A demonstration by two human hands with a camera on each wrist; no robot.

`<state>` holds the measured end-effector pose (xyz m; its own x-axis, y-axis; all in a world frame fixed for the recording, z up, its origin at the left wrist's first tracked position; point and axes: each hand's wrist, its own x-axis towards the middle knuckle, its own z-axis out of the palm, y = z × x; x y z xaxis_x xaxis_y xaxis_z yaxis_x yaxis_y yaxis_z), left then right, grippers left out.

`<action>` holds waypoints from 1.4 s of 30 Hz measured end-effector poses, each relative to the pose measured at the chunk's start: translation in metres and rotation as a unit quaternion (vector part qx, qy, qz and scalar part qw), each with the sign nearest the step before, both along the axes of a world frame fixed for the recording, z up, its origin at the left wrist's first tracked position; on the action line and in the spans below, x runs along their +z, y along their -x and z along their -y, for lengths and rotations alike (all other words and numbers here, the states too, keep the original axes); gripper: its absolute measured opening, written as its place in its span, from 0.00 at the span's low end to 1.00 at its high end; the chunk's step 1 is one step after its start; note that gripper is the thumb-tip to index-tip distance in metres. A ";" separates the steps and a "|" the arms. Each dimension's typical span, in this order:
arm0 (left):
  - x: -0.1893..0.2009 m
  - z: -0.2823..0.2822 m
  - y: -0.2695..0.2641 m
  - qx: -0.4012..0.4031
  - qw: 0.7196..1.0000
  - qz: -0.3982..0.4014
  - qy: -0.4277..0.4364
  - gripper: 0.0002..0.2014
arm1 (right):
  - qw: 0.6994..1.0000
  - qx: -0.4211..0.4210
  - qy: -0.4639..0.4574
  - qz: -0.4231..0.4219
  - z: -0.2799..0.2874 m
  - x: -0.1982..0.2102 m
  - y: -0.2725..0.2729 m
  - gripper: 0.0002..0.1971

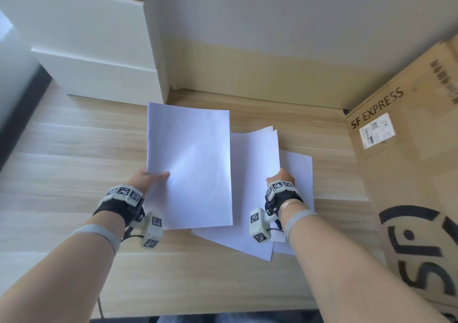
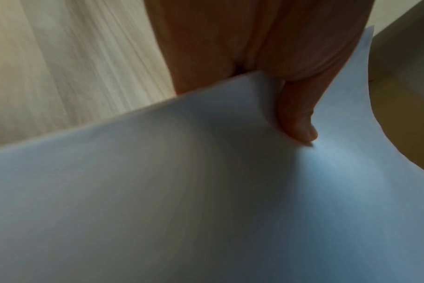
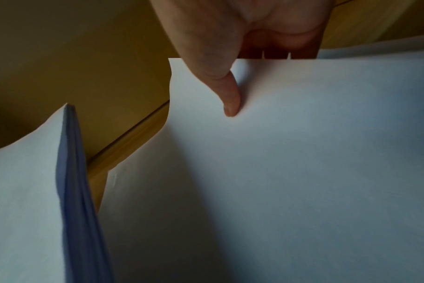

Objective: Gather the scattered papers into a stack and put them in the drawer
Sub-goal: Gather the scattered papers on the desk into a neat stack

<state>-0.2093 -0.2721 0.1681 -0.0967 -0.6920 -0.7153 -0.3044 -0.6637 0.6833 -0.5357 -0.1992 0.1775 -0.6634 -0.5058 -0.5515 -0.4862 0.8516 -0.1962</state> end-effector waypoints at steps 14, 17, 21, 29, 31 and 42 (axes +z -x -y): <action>-0.011 -0.009 0.016 -0.042 0.999 0.020 -0.005 0.24 | 0.997 -0.044 0.059 0.022 -0.046 -0.010 -0.021 0.18; -0.012 -0.010 0.019 -0.047 0.999 0.021 -0.007 0.25 | 0.994 -0.030 0.091 0.042 -0.051 -0.007 -0.014 0.20; 0.000 -0.016 0.030 -0.058 0.998 0.020 -0.009 0.19 | 0.982 -0.080 0.160 0.055 -0.056 0.004 0.001 0.30; -0.004 -0.017 0.040 -0.075 0.997 0.014 -0.008 0.12 | 0.998 -0.062 0.011 0.019 -0.059 0.023 0.056 0.17; -0.004 -0.017 0.041 -0.077 0.997 0.012 -0.010 0.13 | 0.998 -0.059 -0.025 0.007 -0.064 0.020 0.063 0.17; -0.006 -0.016 0.048 -0.071 0.997 0.025 -0.012 0.10 | 0.987 -0.145 0.052 -0.042 -0.073 -0.008 0.046 0.25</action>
<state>-0.2574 -0.2566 0.1626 -0.1560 -0.6570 -0.7376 -0.4297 -0.6272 0.6496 -0.5812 -0.1260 0.1691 -0.8296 -0.3392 -0.4434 -0.2431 0.9345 -0.2600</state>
